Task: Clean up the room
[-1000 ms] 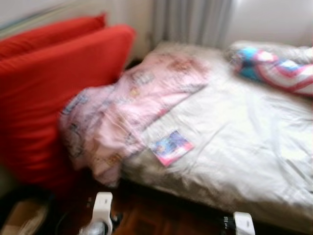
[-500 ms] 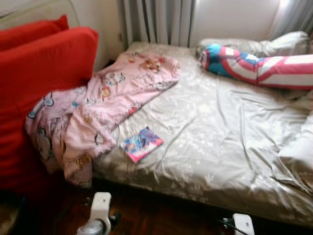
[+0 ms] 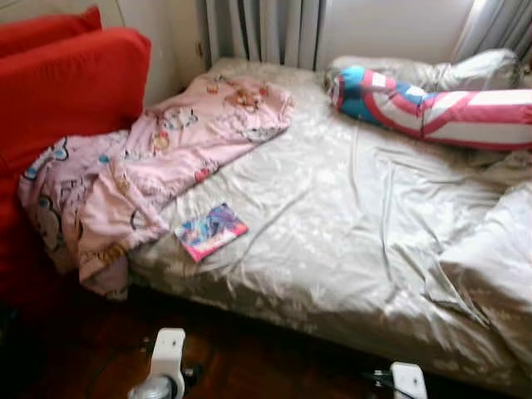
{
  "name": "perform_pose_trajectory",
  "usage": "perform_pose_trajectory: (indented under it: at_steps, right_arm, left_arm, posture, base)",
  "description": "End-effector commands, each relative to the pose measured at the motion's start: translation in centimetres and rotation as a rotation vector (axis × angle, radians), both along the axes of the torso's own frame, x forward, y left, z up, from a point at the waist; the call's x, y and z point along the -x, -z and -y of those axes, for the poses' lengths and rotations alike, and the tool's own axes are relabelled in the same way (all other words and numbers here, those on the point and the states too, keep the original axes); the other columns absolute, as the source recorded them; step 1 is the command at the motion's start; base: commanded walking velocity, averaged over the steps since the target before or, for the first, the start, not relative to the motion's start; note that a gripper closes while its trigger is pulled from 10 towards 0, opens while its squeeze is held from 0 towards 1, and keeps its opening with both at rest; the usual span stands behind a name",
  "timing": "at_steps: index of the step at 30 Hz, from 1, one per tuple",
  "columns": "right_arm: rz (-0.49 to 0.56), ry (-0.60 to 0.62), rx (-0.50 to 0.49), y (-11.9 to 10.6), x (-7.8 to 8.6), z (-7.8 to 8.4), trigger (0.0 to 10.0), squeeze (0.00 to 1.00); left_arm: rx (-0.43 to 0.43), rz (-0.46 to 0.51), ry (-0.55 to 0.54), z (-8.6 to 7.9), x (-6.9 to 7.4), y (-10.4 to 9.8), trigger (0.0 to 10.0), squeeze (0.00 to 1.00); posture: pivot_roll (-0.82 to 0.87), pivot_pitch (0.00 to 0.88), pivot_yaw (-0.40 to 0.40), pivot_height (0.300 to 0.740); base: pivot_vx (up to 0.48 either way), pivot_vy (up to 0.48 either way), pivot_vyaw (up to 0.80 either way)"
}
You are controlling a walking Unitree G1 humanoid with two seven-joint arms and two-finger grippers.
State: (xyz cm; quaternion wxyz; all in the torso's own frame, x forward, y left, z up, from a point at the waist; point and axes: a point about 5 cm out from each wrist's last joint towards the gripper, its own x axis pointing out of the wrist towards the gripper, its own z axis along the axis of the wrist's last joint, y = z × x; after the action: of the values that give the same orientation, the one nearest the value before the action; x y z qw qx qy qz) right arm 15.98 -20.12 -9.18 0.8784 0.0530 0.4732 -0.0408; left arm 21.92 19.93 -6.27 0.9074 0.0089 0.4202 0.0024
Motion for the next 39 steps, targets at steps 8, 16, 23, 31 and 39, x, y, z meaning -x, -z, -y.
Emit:
perform_pose_trajectory:
  at_steps: [8, 16, 23, 31, 39]
  right_arm:
    - [-0.012, 0.013, -0.001, 0.13, 0.37, 0.16, 10.0, 0.0]
    - [-0.009, 0.013, 0.001, 0.11, 0.36, 0.23, 10.0, 0.0]
    - [-0.017, 0.011, -0.002, 0.16, 0.44, 0.23, 10.0, 0.0]
    - [-0.02, 0.013, 0.003, 0.2, 0.56, 0.26, 10.0, 0.0]
    - [-0.02, 0.008, 0.005, 0.2, 0.59, 0.29, 10.0, 0.0]
  left_arm:
    - [-0.005, -0.023, 0.007, 0.0, 0.35, 0.24, 10.0, 0.0]
    - [-0.003, -0.023, 0.007, 0.08, 0.35, 0.25, 10.0, 0.0]
    - [0.0, -0.024, 0.009, 0.13, 0.38, 0.28, 10.0, 0.0]
    - [0.001, -0.026, 0.013, 0.16, 0.49, 0.34, 10.0, 0.0]
    - [0.002, -0.028, 0.01, 0.18, 0.56, 0.39, 10.0, 0.0]
  posture:
    - [-0.01, 0.093, -0.023, 0.737]
    - [-0.02, 0.088, -0.024, 0.737]
    - [-0.02, 0.079, -0.024, 0.737]
    - [-0.02, 0.066, -0.023, 0.737]
    - [-0.02, 0.061, -0.023, 0.737]
  base:
    - [0.0, -0.282, 0.0]
    - [0.0, -0.28, 0.0]
    - [0.0, -0.283, -0.4]
    - [0.0, -0.283, -0.75]
    - [0.0, -0.174, -0.75]
